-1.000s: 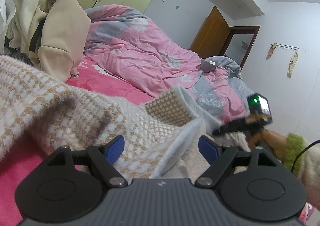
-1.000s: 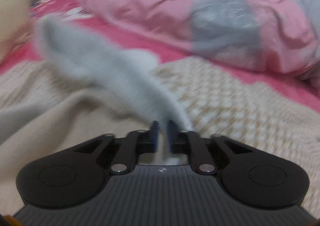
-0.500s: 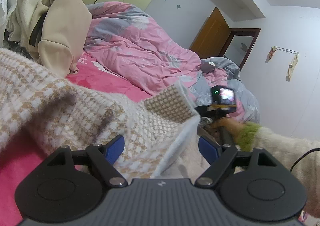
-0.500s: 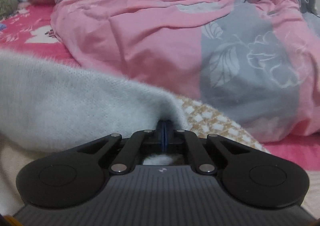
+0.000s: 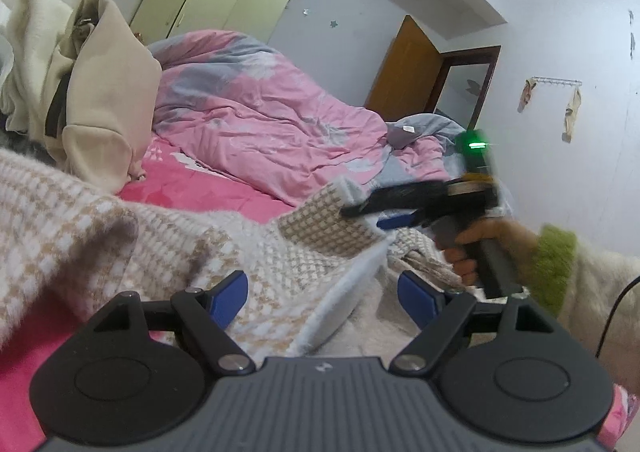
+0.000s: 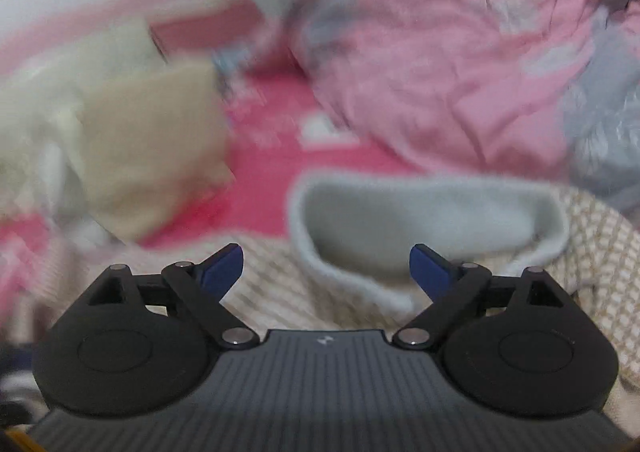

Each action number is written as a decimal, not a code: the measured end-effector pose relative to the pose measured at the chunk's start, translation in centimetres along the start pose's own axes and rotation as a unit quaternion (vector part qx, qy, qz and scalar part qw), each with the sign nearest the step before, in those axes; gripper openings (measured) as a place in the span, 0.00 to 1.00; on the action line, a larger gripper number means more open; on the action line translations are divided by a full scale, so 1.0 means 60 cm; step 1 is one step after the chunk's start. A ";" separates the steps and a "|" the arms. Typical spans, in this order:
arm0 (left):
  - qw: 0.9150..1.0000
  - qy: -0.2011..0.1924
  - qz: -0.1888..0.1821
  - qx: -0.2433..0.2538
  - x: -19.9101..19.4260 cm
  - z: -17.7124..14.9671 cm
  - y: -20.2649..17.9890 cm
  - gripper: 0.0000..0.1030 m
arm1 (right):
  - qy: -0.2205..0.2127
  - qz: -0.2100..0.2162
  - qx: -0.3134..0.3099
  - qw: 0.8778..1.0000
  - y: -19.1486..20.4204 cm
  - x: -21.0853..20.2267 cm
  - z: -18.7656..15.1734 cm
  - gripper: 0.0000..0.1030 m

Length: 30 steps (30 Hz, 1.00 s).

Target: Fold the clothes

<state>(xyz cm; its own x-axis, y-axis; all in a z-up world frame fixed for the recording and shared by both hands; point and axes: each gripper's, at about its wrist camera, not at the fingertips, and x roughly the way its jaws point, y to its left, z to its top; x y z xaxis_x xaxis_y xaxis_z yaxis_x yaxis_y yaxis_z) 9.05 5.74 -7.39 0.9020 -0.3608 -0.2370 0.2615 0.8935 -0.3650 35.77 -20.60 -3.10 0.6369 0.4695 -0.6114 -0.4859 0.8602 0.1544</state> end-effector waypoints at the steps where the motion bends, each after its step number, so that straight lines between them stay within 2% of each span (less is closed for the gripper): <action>1: 1.000 0.001 0.004 -0.003 0.000 0.001 0.002 0.81 | 0.021 -0.013 0.003 1.000 0.004 0.019 0.003 0.76; 2: 1.000 0.004 0.011 -0.006 0.001 0.001 0.004 0.80 | 0.043 -0.026 0.005 0.999 0.009 0.038 0.006 0.44; 4: 0.999 0.018 0.030 -0.009 0.005 0.003 0.009 0.76 | 0.076 -0.043 0.009 0.996 0.021 0.068 0.015 0.05; 7: 0.998 0.035 0.054 -0.003 0.008 0.004 0.011 0.74 | 0.074 -0.024 0.000 0.997 0.063 0.068 0.049 0.04; 10: 0.997 0.028 0.066 0.009 -0.002 0.006 0.009 0.74 | 0.049 0.038 0.001 0.998 0.123 0.056 0.110 0.04; 14: 0.996 0.005 0.080 0.036 -0.018 0.008 0.002 0.77 | 0.019 0.089 0.011 0.996 0.194 0.086 0.198 0.04; 16: 0.996 0.006 0.086 0.029 -0.018 0.011 0.007 0.77 | 0.014 0.102 0.037 0.994 0.212 0.132 0.221 0.04; 18: 0.996 0.013 0.092 -0.003 -0.016 0.016 0.026 0.77 | 0.010 0.111 0.082 0.990 0.203 0.175 0.230 0.04; 20: 0.994 0.021 0.097 -0.039 -0.012 0.021 0.048 0.77 | 0.007 0.117 0.146 0.982 0.164 0.213 0.220 0.04; 24: 0.990 0.039 0.094 -0.096 -0.004 0.024 0.081 0.74 | 0.002 0.125 0.272 0.954 0.086 0.290 0.200 0.08; 26: 0.990 0.035 0.095 -0.095 -0.003 0.026 0.084 0.74 | 0.037 0.130 0.291 0.947 0.072 0.311 0.187 0.30; 27: 0.990 0.031 0.096 -0.094 -0.003 0.027 0.084 0.74 | 0.055 0.127 0.286 0.948 0.073 0.312 0.182 0.34; 28: 0.991 0.027 0.097 -0.093 -0.004 0.028 0.084 0.74 | 0.062 0.117 0.271 0.953 0.079 0.302 0.181 0.46; 29: 0.991 0.024 0.097 -0.093 -0.005 0.028 0.086 0.74 | 0.063 0.110 0.254 0.959 0.085 0.282 0.180 0.55; 30: 0.990 0.021 0.098 -0.094 -0.006 0.027 0.088 0.74 | 0.058 0.109 0.241 0.963 0.088 0.254 0.180 0.57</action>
<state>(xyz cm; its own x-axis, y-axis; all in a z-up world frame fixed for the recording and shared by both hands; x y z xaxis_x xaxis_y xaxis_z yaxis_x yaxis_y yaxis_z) 10.68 11.01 -7.75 0.9128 -0.1993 -0.3566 0.0100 0.8836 -0.4682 49.39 -6.75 -3.22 0.4672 0.6477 -0.6019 -0.2479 0.7494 0.6140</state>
